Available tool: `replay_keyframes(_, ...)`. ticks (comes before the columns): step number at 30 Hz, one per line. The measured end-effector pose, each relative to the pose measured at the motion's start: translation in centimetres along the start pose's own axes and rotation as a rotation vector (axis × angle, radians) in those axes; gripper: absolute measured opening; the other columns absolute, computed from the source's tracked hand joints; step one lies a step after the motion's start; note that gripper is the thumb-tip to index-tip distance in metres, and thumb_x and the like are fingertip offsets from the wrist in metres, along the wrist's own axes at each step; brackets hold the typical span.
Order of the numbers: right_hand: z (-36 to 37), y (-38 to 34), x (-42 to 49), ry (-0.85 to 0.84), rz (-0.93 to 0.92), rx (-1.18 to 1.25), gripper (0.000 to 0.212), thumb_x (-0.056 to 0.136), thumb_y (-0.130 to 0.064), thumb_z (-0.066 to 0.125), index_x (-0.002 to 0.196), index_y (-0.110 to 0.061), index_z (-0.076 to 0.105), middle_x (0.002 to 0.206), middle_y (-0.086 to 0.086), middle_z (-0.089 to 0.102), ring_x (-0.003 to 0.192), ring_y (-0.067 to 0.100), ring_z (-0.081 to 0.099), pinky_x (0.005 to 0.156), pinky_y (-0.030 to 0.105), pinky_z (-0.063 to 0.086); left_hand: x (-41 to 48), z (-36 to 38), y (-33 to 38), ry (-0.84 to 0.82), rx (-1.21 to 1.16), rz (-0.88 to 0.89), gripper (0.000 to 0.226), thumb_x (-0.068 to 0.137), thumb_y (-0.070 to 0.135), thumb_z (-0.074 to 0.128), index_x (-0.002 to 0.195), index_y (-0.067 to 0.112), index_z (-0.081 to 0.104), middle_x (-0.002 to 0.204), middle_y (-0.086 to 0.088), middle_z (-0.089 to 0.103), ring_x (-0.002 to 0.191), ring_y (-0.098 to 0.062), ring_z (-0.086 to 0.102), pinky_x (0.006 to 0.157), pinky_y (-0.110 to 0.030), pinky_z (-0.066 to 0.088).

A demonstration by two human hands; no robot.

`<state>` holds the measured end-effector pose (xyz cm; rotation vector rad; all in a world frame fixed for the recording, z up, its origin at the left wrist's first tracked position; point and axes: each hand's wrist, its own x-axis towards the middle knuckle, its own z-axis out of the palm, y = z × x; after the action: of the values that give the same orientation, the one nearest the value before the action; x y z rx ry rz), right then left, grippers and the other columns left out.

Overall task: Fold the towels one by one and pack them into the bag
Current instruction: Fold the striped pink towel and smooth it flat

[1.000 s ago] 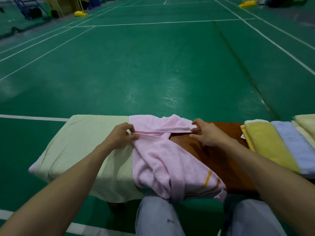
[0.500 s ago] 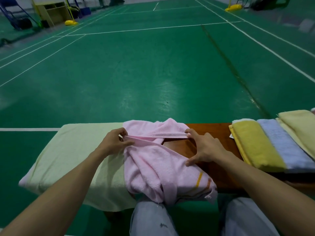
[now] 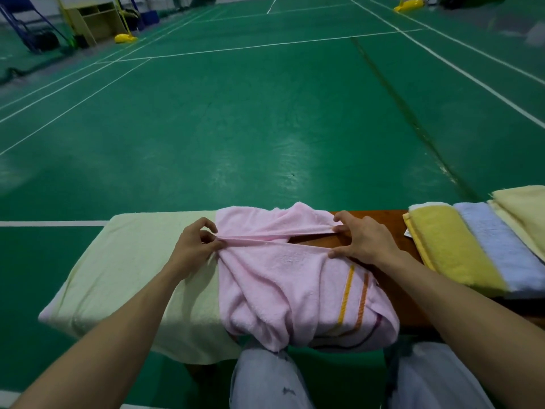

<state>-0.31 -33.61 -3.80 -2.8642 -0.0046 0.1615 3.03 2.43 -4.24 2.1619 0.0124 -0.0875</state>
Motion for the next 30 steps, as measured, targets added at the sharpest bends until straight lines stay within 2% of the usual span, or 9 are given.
replay_keyframes(6, -0.1, 0.1, -0.1, -0.043, 0.012, -0.02, 0.088, 0.064, -0.069, 0.076, 0.135, -0.038, 0.037, 0.121, 0.007, 0.064, 0.113, 0.03, 0.056, 0.087, 0.042, 0.05, -0.3, 0.1, -0.4, 0.002, -0.156, -0.041, 0.012, 0.085, 0.0, 0.069, 0.091, 0.003, 0.059, 0.067, -0.01, 0.066, 0.05, -0.003, 0.051, 0.051, -0.014, 0.043)
replay_keyframes(9, -0.2, 0.1, -0.4, -0.149, -0.006, -0.037, 0.103, 0.056, -0.072, 0.079, 0.138, -0.045, 0.024, 0.132, 0.004, 0.058, 0.121, 0.03, 0.047, 0.092, 0.046, 0.043, -0.3, 0.1, -0.3, 0.006, -0.225, -0.07, 0.007, 0.089, -0.003, 0.062, 0.094, 0.002, 0.06, 0.071, -0.011, 0.066, 0.055, -0.006, 0.053, 0.051, -0.014, 0.046)
replay_keyframes(12, -0.2, 0.3, -1.0, -0.205, -0.021, -0.055, 0.105, 0.06, -0.07, 0.078, 0.141, -0.047, 0.017, 0.137, 0.007, 0.052, 0.13, 0.029, 0.037, 0.097, 0.05, 0.035, -0.4, 0.0, -0.3, -0.029, -0.197, -0.051, 0.01, 0.091, -0.001, 0.059, 0.099, 0.004, 0.061, 0.075, -0.012, 0.064, 0.062, -0.013, 0.05, 0.054, -0.015, 0.045)
replay_keyframes(14, 0.0, 0.1, -1.1, -0.174, -0.025, -0.051, 0.101, 0.063, -0.068, 0.077, 0.142, -0.046, 0.018, 0.137, 0.006, 0.052, 0.13, 0.029, 0.036, 0.098, 0.05, 0.034, -0.5, -0.1, -0.2, -0.046, -0.149, -0.037, 0.014, 0.09, 0.006, 0.065, 0.102, 0.01, 0.063, 0.078, -0.012, 0.066, 0.063, -0.013, 0.051, 0.055, -0.018, 0.044)
replay_keyframes(17, 0.3, -0.2, -1.1, -0.117, -0.026, -0.042, 0.094, 0.064, -0.068, 0.076, 0.138, -0.044, 0.023, 0.136, 0.0, 0.055, 0.126, 0.028, 0.039, 0.096, 0.05, 0.035, -0.7, 0.2, 0.1, -0.067, -0.099, -0.011, 0.025, 0.081, 0.011, 0.076, 0.101, 0.017, 0.063, 0.073, -0.006, 0.065, 0.056, -0.006, 0.052, 0.051, -0.014, 0.043)
replay_keyframes(19, 0.4, -0.3, -0.9, -0.096, -0.027, -0.02, 0.091, 0.063, -0.069, 0.076, 0.135, -0.043, 0.027, 0.137, -0.006, 0.056, 0.123, 0.027, 0.041, 0.095, 0.05, 0.036, -0.6, 0.7, 0.0, 0.008, -0.114, -0.015, 0.026, 0.075, 0.01, 0.08, 0.097, 0.014, 0.065, 0.071, -0.006, 0.064, 0.057, -0.008, 0.053, 0.052, -0.014, 0.045)
replay_keyframes(22, 0.5, -0.1, -0.8, -0.061, -0.018, 0.003, 0.089, 0.061, -0.071, 0.076, 0.132, -0.042, 0.031, 0.135, -0.012, 0.058, 0.121, 0.025, 0.044, 0.094, 0.048, 0.038, -0.7, 1.0, -0.4, 0.121, -0.158, -0.029, 0.016, 0.077, 0.009, 0.078, 0.089, 0.006, 0.068, 0.069, -0.005, 0.063, 0.056, -0.007, 0.052, 0.052, -0.013, 0.043)
replay_keyframes(25, 0.6, 0.3, -0.5, -0.051, 0.01, 0.016, 0.092, 0.056, -0.076, 0.075, 0.128, -0.045, 0.029, 0.127, -0.005, 0.062, 0.118, 0.025, 0.047, 0.091, 0.046, 0.039, -0.9, 0.7, -0.6, 0.118, -0.216, -0.023, 0.011, 0.083, 0.0, 0.07, 0.094, 0.001, 0.068, 0.073, -0.01, 0.063, 0.055, -0.002, 0.054, 0.052, -0.011, 0.044)
replay_keyframes(30, 0.3, 0.3, -0.2, -0.048, -0.006, -0.011, 0.085, 0.065, -0.072, 0.073, 0.133, -0.041, 0.033, 0.119, 0.002, 0.062, 0.116, 0.025, 0.049, 0.09, 0.044, 0.042, -0.6, 0.6, -1.0, 0.105, -0.26, -0.047, 0.012, 0.089, 0.003, 0.064, 0.099, 0.007, 0.068, 0.083, -0.014, 0.068, 0.069, -0.014, 0.056, 0.059, -0.017, 0.048)
